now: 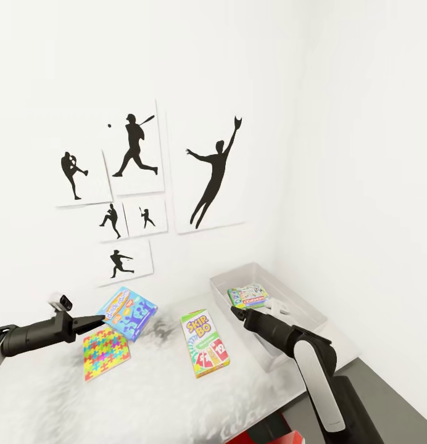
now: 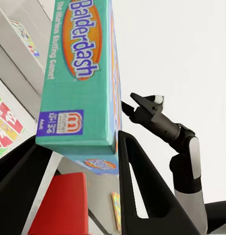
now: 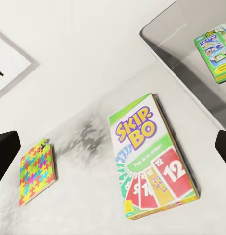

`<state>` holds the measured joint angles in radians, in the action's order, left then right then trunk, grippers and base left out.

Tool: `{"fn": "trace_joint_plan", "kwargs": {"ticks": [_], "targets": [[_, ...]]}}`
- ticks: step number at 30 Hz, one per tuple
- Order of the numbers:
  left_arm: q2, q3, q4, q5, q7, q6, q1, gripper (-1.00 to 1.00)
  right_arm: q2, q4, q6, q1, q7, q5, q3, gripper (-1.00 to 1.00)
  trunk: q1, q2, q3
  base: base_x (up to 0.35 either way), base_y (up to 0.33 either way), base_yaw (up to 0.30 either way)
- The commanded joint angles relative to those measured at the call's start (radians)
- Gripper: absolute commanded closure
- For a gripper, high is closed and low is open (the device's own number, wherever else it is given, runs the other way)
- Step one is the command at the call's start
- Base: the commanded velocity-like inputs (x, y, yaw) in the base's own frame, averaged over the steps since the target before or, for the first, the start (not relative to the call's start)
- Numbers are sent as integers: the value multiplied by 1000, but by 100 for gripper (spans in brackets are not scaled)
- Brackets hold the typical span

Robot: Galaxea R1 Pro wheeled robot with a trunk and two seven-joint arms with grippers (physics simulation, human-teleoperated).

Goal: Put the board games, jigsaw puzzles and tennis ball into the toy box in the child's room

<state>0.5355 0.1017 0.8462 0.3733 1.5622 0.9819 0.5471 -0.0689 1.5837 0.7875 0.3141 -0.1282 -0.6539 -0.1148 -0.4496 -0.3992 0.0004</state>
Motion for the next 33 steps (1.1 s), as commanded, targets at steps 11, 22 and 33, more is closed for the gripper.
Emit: {"fn": "trace_joint_plan", "kwargs": {"ticks": [11, 22, 33], "targets": [[-253, -9, 0, -94, -125, 63, 331, 100, 8, 7, 3, 1, 74, -10, 24, -100, 0, -1, 0, 0, 0, 0], [-436, -8, -344, -116, -498, 59, 655, 100, 18, 7, 3, 6, 251, -11, 150, -100, 0, -1, 0, 0, 0, 0], [-514, -8, -371, -115, -582, 56, 681, 100, 57, 7, 0, -41, 913, -11, 448, -100, 0, -1, 0, 0, 0, 0]]}}
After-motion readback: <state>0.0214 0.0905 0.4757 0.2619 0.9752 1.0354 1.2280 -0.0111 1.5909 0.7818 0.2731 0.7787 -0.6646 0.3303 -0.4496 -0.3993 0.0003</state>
